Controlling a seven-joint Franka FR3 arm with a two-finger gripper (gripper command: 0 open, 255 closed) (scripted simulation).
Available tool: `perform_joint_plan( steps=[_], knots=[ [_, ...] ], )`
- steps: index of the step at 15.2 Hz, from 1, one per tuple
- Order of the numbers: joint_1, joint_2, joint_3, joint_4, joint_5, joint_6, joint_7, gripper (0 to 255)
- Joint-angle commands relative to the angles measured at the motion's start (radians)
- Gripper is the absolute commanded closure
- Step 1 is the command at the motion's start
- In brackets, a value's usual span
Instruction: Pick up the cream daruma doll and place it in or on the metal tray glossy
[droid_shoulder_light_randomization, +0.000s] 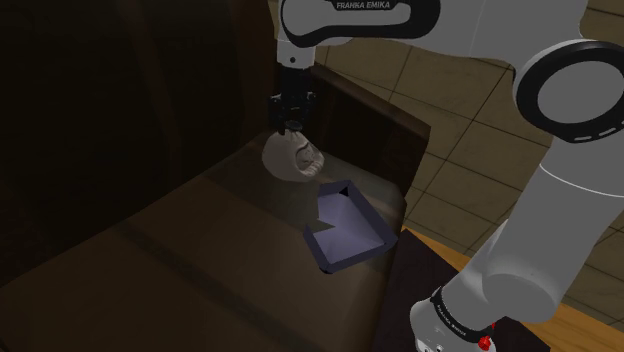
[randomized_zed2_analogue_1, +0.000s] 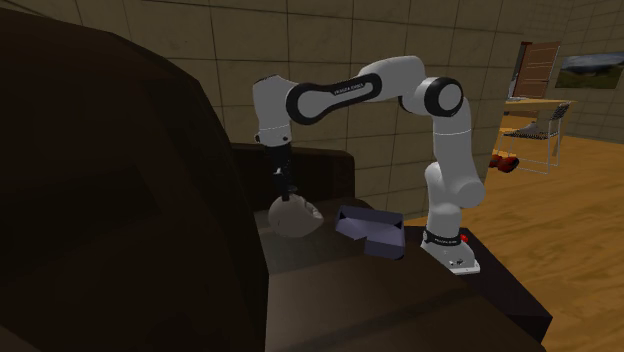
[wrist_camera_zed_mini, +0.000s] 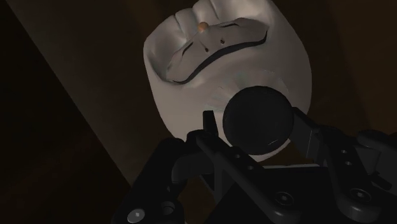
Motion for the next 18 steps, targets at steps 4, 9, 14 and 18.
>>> perform_joint_plan(
  steps=[4, 9, 14, 18],
  knots=[
    [0.001, -0.001, 0.001, 0.061, 0.000, -0.061, 0.001, 255],
    [0.002, 0.005, 0.001, 0.137, -0.001, -0.131, 0.003, 255],
    [0.004, 0.019, 0.002, 0.224, -0.002, -0.204, 0.005, 255],
    [0.007, 0.036, 0.003, 0.303, -0.004, -0.266, 0.007, 255]
  ],
)
